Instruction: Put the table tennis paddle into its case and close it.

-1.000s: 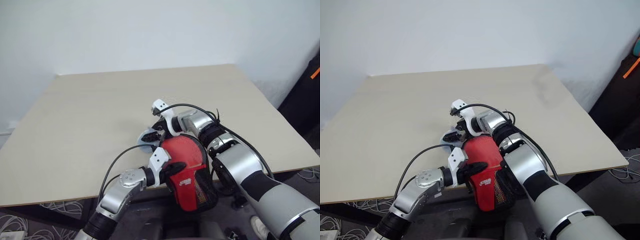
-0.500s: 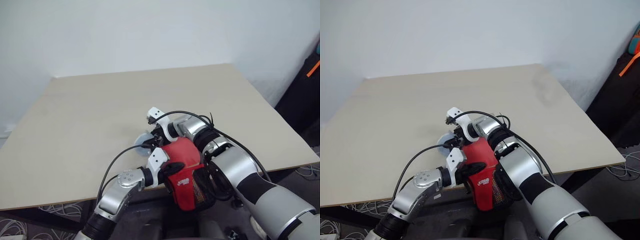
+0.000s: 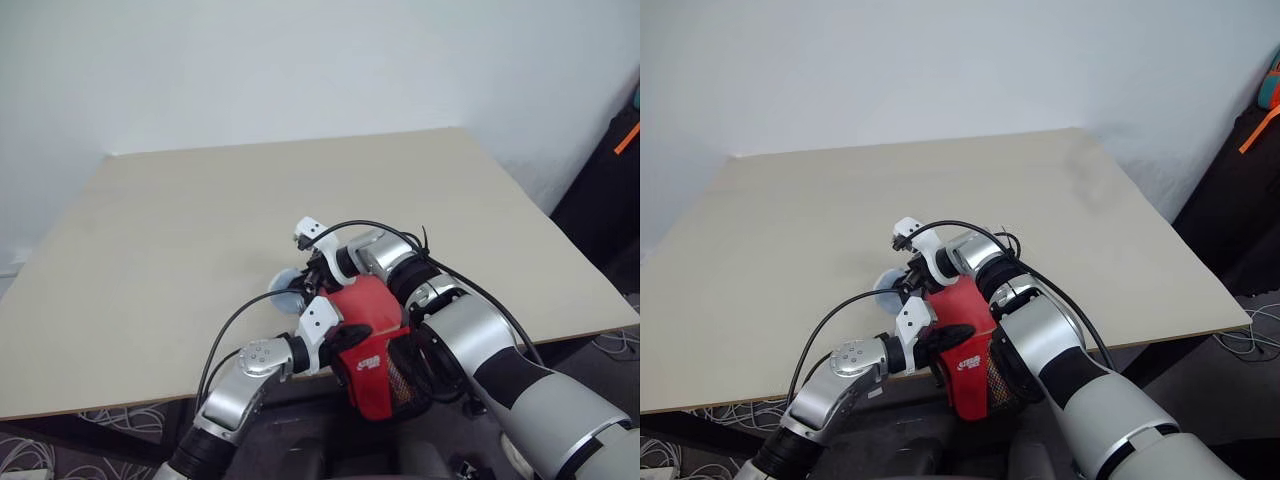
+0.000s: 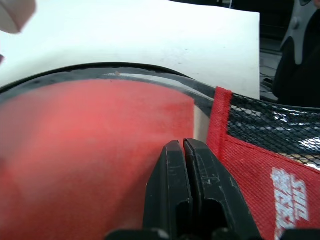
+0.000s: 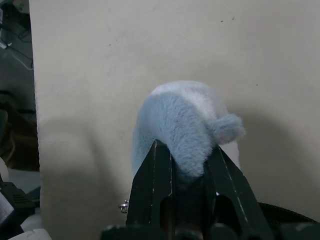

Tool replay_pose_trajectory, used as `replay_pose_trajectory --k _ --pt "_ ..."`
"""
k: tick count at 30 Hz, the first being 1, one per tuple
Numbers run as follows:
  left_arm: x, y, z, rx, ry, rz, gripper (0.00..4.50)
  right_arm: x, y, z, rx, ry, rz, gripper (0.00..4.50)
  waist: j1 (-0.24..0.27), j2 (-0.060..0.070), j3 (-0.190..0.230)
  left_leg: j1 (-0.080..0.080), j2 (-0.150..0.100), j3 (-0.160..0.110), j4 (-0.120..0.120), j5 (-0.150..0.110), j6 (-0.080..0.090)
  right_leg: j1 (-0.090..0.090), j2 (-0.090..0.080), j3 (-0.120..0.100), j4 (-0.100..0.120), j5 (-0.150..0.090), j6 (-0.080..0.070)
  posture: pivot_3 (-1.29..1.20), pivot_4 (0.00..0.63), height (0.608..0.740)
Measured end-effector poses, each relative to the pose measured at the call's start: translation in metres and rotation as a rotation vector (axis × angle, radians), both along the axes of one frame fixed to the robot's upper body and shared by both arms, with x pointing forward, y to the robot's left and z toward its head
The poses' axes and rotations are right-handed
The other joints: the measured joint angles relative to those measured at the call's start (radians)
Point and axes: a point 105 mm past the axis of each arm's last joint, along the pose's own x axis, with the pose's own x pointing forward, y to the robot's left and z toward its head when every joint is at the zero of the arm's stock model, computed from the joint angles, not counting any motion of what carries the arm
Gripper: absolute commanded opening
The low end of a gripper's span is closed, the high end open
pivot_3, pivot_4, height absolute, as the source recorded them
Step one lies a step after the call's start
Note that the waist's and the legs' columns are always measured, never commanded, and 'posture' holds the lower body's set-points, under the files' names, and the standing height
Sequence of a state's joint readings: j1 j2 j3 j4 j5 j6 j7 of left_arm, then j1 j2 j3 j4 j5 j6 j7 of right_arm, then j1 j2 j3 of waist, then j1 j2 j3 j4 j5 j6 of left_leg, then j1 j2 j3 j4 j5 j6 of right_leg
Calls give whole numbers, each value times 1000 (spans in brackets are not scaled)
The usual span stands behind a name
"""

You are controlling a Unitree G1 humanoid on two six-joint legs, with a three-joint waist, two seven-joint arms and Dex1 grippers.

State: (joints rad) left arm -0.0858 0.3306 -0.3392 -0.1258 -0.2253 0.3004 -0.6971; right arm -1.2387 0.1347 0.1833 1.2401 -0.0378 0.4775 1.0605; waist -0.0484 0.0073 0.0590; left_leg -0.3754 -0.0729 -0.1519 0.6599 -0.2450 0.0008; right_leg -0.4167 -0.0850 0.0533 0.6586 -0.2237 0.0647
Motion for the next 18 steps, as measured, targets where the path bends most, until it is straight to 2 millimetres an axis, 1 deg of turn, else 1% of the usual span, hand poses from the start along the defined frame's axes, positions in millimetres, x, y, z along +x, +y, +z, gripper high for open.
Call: replay_pose_trajectory --k 9,13,18 --pt "3 4 0 20 -7 19 0 2 2 0 37 43 -71 178 -4 0 0 0 0 0 0 0 0 -1 0 0 1 0 0 0 0 698" --pt "3 4 -1 24 0 22 0 7 8 7 83 38 -127 178 -5 1 -1 0 0 0 0 0 0 -1 0 0 1 0 0 0 0 698" --pt "3 4 -1 26 7 27 0 15 4 1 77 43 -224 178 -5 1 -2 0 0 0 0 0 0 0 0 0 1 0 -1 0 0 698"
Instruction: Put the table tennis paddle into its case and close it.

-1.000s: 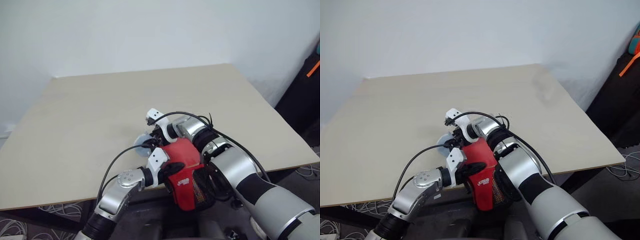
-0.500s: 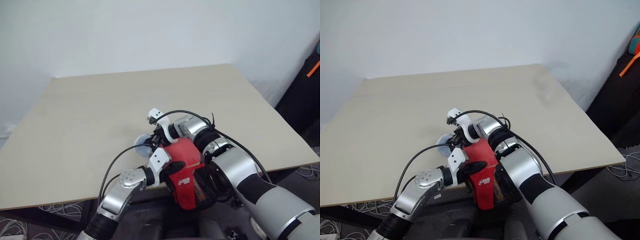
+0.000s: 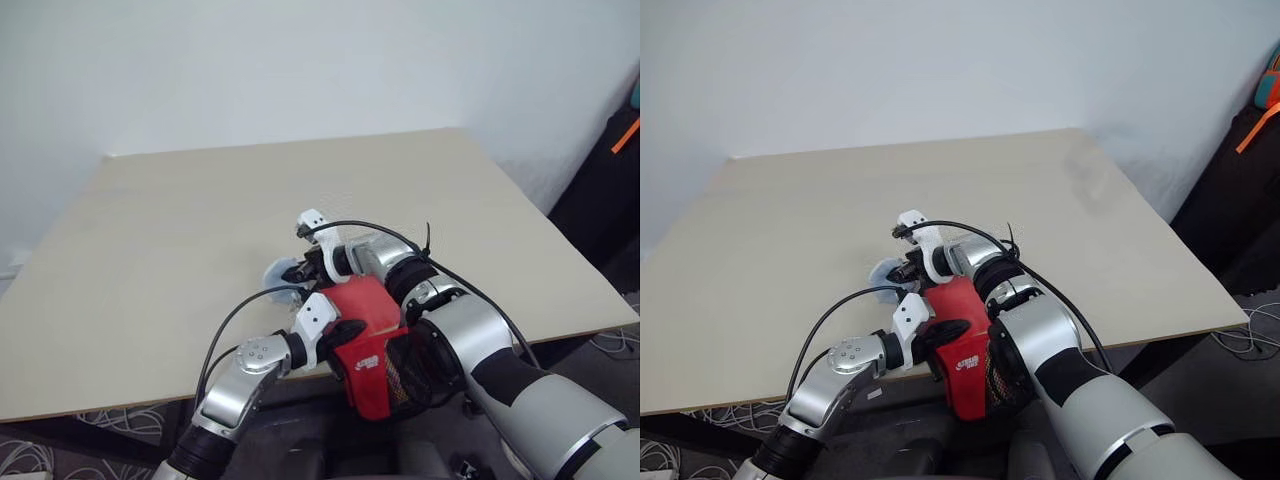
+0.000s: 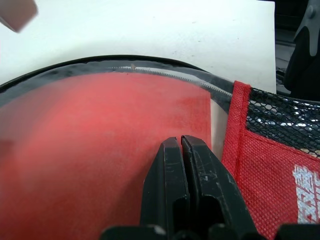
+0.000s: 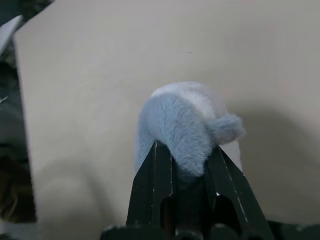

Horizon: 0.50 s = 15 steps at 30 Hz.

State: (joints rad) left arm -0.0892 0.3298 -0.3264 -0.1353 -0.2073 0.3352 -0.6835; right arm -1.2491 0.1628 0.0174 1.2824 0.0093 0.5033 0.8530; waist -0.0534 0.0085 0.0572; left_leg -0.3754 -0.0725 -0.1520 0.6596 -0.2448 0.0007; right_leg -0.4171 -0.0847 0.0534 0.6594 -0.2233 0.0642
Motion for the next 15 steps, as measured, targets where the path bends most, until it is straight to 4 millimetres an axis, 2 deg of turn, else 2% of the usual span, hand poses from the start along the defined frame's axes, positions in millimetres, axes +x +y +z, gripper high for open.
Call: replay_pose_trajectory --k 15 --pt "-1 0 -1 7 14 5 0 38 -21 -2 -55 -127 -349 178 0 3 -3 0 0 0 0 0 0 2 0 0 0 0 0 0 0 698"
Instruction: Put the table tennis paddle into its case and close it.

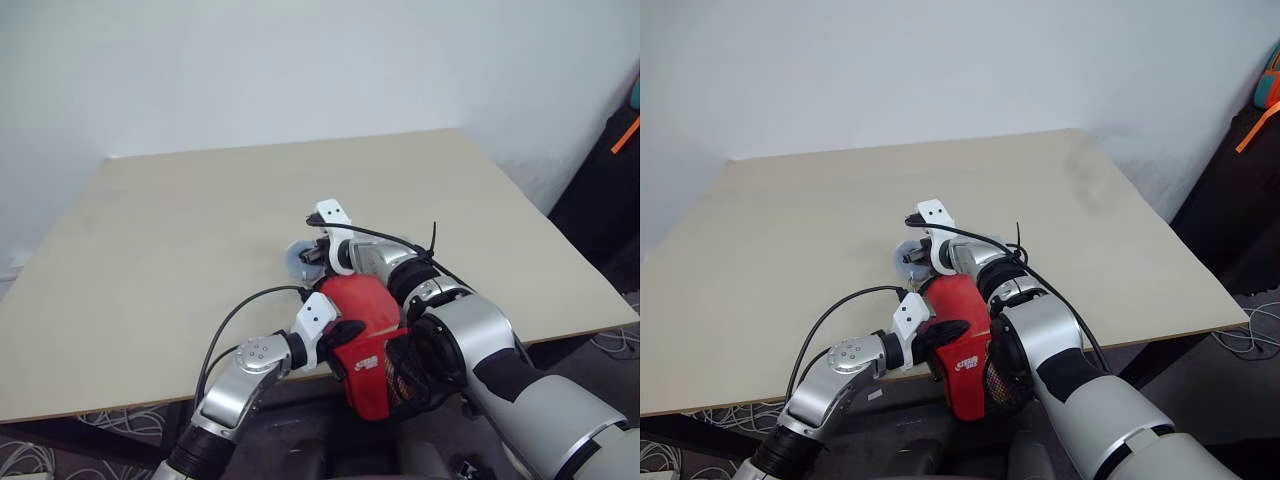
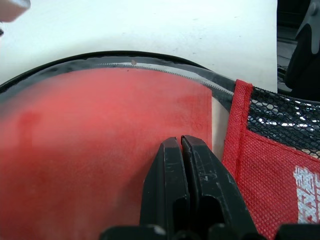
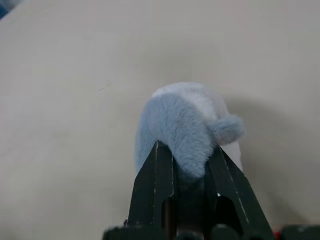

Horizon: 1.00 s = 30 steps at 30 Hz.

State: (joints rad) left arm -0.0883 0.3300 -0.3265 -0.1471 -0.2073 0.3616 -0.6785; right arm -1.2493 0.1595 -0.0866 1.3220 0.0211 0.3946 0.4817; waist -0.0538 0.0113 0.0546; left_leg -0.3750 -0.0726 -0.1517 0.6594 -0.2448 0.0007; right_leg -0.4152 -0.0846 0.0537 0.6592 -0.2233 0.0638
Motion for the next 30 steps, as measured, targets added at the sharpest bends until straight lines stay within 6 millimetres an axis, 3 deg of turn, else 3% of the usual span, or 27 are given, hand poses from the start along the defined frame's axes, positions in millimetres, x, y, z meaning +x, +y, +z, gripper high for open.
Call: replay_pose_trajectory --k 11,20,30 --pt "0 0 0 1 3 -2 0 29 -41 1 -73 -75 -277 178 0 0 0 2 0 0 0 0 0 3 0 0 0 0 0 0 0 698" --pt "0 0 -1 2 5 -4 0 45 -86 5 -143 -122 -376 178 1 1 0 4 0 0 0 0 0 5 0 0 -1 0 0 0 0 698" --pt "0 -2 -2 1 12 -11 0 49 -134 -5 -183 -101 -442 178 4 2 -1 6 -1 0 0 0 1 9 -1 0 -1 -1 1 0 0 698"
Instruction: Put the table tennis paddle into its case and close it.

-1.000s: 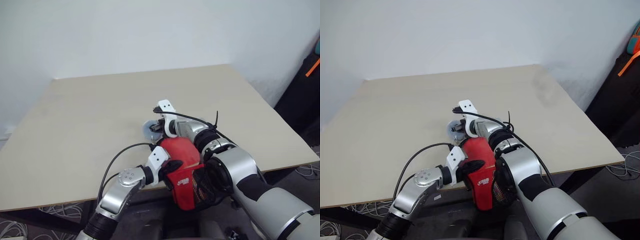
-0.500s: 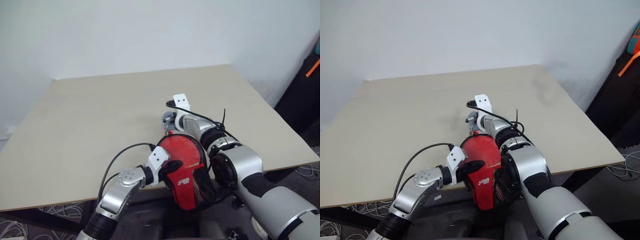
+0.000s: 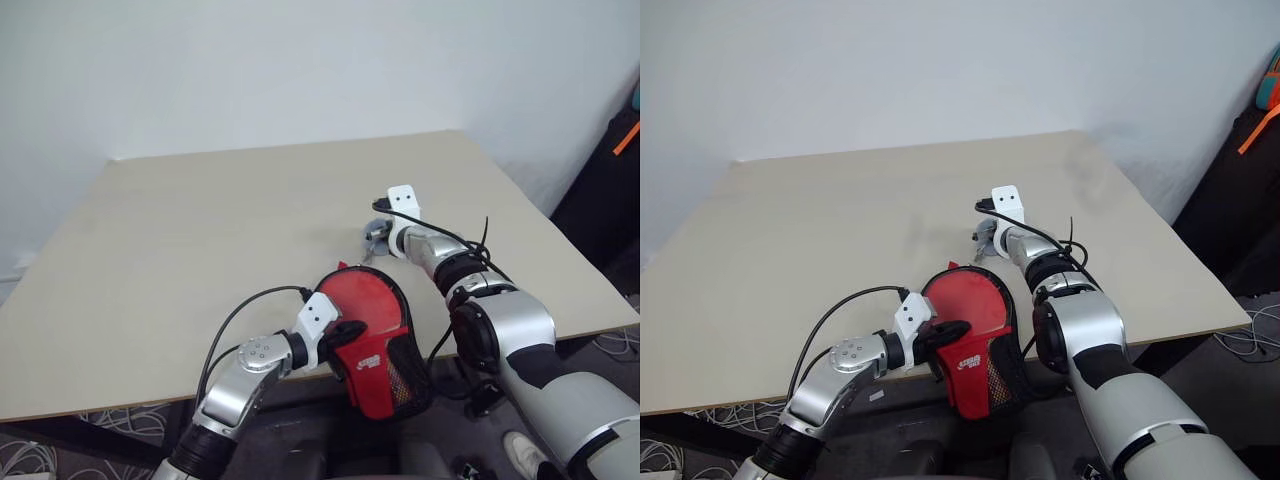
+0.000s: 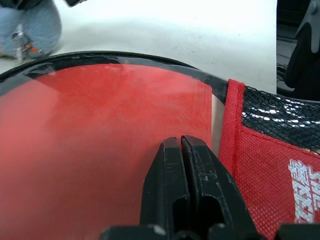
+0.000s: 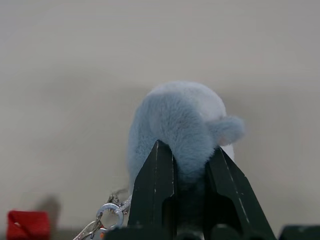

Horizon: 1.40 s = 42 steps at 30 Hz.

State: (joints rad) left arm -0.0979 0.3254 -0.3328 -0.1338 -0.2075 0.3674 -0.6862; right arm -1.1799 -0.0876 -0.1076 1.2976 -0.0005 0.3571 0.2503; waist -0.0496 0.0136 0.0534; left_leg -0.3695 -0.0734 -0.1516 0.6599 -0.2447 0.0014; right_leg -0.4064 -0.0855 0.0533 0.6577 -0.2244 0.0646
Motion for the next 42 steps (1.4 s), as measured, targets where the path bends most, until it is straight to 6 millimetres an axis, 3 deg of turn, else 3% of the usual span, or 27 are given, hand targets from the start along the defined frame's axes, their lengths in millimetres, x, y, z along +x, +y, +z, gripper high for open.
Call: replay_pose_trajectory --k 10,20,30,42 --pt "-1 -3 -1 -6 9 -9 0 -8 -40 -3 19 43 -20 178 16 2 -1 0 -1 0 1 0 0 2 -1 -1 0 -2 3 0 0 698" --pt "-2 -4 -2 -9 16 -17 0 -44 -79 4 12 86 -53 178 46 4 -2 0 -1 2 2 0 1 2 -2 0 -1 -3 6 0 0 698" --pt "-1 -4 -4 -6 28 -32 0 -62 -79 11 3 117 -17 178 48 3 -2 1 0 3 2 0 1 2 -1 1 -1 -4 6 0 0 698" --pt "-1 -4 -4 -6 34 -34 0 -91 -72 21 -43 152 151 178 49 3 -2 0 1 3 2 0 1 2 -1 1 -2 -5 7 0 0 698"
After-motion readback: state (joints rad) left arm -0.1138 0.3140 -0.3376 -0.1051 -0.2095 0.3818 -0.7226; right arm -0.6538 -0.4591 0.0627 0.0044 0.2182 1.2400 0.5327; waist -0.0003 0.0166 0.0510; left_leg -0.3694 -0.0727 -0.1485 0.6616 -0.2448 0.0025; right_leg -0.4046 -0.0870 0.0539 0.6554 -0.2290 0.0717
